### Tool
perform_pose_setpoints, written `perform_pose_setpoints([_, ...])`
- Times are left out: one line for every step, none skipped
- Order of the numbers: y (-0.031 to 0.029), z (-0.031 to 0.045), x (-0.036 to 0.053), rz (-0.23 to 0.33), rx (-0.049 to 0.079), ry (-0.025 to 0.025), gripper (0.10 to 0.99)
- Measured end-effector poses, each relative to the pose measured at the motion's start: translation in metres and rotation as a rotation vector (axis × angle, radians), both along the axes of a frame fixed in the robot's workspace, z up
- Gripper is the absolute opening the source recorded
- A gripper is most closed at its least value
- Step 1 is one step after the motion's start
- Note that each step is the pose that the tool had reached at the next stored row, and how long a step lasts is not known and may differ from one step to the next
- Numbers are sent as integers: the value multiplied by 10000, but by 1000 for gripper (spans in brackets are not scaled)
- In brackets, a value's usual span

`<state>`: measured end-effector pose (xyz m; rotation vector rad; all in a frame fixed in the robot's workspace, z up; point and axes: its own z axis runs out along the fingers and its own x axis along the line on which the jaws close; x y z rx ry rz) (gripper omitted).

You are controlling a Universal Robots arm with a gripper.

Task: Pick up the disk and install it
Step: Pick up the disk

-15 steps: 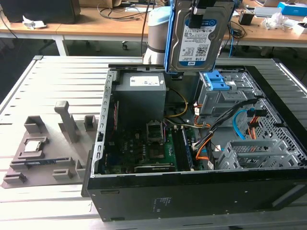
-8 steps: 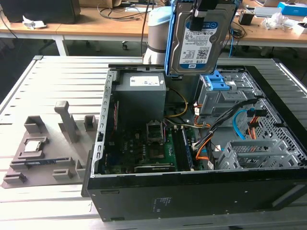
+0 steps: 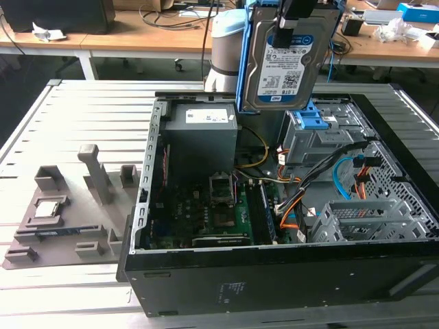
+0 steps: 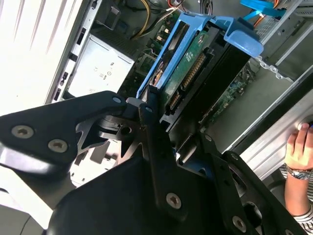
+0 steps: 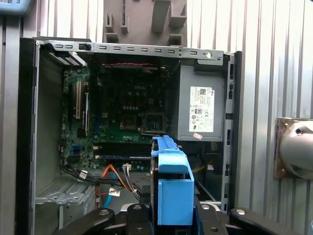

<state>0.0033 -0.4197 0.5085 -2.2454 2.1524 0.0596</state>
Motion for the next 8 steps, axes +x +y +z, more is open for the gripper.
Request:
perform_pose_setpoints([-15,-2,0,0,0,0,365])
perform_pose_setpoints([-23,-3,0,0,0,-1,365])
perform_pose_setpoints([-30,-5,0,0,0,0,365])
perform_pose_setpoints([-42,-6,0,0,0,-1,365])
perform_pose_setpoints([-49,-8,0,0,0,-1,365])
perform_pose_setpoints([-57,-9,0,1,0,0,365])
perform_pose_setpoints([-79,-11,0,0,-1,0,365])
perform_pose_setpoints([-105,-15,0,0,0,0,365])
